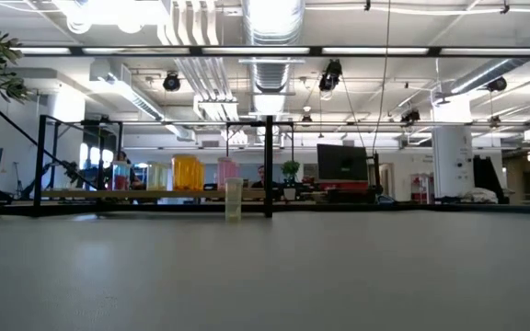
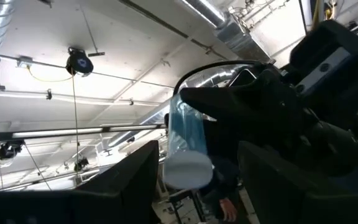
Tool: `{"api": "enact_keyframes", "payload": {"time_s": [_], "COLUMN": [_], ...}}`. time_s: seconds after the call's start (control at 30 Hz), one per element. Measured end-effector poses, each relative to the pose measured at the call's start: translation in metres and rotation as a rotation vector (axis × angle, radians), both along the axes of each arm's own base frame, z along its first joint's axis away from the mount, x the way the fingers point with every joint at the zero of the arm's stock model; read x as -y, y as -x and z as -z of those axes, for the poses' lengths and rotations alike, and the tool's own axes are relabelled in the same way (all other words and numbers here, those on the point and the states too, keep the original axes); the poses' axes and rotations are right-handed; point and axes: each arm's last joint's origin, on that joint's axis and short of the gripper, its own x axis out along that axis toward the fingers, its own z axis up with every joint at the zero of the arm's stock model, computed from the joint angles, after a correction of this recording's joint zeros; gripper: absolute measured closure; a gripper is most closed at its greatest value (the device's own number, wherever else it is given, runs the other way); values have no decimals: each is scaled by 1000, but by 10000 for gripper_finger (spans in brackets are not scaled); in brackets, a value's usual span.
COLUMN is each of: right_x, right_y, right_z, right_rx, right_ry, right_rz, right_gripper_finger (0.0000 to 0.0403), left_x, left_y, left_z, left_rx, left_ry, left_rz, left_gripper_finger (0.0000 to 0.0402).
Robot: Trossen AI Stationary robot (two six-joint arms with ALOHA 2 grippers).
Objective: Pick and place medicine bottles onto shelf by color
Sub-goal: Move the blue pill bottle to the middle left of the table
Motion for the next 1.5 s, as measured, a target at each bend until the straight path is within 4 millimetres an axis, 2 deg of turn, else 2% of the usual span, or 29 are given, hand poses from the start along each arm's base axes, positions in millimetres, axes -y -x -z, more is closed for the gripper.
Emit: {"api": "enact_keyframes", "payload": {"time_s": [0.23,0.7,1.13,1.5], "right_x": [1,0,0,0], "right_y": [-18,-16,-16,-16], "right_z": [0,-6,-6,-5], "right_rx": [-7,-23,-26,-44], "right_ry": [7,6,7,4], "right_rz": [3,2,0,1], "right_gripper_finger": [307,307,307,305], "left_x": [-1,-2,-2,-2], "left_y": [1,2,2,2], "left_z": [-3,-6,-6,-5], "left_rx": [13,18,19,17], "left_ry": [-2,16,19,20], "left_rz": [-5,-23,-24,-23], "left_gripper_finger": [198,201,298,298]}}
